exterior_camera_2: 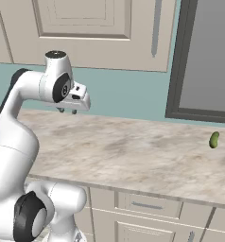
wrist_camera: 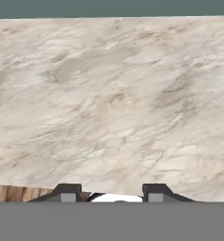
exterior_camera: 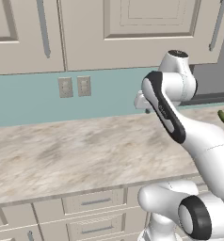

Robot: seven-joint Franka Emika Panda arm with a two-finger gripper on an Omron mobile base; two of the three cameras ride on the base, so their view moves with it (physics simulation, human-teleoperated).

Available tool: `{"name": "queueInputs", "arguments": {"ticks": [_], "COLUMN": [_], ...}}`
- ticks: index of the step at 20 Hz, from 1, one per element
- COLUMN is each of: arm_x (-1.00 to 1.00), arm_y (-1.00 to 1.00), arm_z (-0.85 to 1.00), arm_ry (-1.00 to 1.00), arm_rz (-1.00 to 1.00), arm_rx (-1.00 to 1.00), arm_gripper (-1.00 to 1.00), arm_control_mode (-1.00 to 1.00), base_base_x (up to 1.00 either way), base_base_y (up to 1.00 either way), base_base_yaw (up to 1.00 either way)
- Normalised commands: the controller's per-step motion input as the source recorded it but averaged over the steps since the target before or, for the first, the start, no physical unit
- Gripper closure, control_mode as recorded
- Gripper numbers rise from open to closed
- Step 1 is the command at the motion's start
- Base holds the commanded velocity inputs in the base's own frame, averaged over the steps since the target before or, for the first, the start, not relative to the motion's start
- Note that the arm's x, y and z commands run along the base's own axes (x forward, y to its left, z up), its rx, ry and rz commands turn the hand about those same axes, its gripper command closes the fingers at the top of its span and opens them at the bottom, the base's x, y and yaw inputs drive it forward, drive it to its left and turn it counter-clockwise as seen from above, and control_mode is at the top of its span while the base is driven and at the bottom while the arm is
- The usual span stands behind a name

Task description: Open the cabinet. Pick the sponge and place it next to the sink. Then close the cabinet.

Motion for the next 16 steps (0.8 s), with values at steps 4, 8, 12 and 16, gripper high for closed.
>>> {"name": "queueInputs", "arguments": {"ticks": [4,8,12,16], "arm_x": [-0.08,-0.42,-0.75,-0.61], "arm_y": [0.0,-0.02,-0.14,-0.29], "arm_z": [0.0,0.1,0.53,0.71], "arm_ry": [0.0,-0.12,-0.28,-0.35], "arm_rz": [0.0,0.0,0.0,0.0], "arm_rx": [0.0,-0.02,-0.01,0.0], "arm_gripper": [-1.0,-1.0,-1.0,-1.0], "arm_control_mode": [-1.0,-1.0,-1.0,-1.0], "base_base_x": [0.0,0.0,0.0,0.0], "base_base_y": [0.0,0.0,0.0,0.0], "base_base_yaw": [0.0,0.0,0.0,0.0]}}
